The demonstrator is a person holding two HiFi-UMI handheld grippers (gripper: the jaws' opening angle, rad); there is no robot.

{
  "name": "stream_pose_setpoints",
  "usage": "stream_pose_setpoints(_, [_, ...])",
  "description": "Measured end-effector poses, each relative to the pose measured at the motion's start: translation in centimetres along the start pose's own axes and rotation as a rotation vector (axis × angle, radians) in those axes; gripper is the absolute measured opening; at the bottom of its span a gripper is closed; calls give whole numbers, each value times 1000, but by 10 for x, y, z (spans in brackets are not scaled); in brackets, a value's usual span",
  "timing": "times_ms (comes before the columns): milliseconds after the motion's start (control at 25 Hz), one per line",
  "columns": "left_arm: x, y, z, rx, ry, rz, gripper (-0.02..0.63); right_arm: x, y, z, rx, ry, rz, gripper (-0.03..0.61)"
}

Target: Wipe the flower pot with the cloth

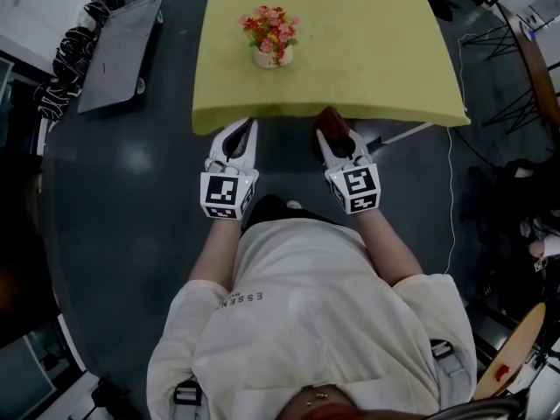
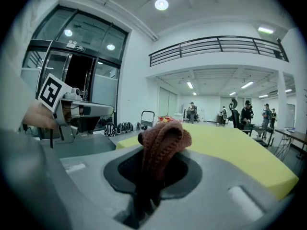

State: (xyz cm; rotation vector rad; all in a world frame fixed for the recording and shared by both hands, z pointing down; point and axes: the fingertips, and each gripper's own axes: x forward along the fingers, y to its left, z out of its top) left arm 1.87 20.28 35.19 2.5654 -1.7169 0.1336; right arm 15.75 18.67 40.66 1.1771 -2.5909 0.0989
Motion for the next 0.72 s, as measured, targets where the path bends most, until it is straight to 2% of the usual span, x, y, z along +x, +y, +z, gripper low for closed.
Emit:
stream_pose_setpoints(200, [-4, 3, -4, -2, 9, 4, 11, -2, 3, -7, -25, 19, -9, 57])
stream_pose_setpoints(480, [-6, 11, -5, -18, -3, 43, 9, -2, 0, -7, 13, 12, -15, 57])
stream_pose_setpoints(720, [-8, 12, -6, -41, 0, 43, 11, -6, 4, -9, 22, 21, -14, 57])
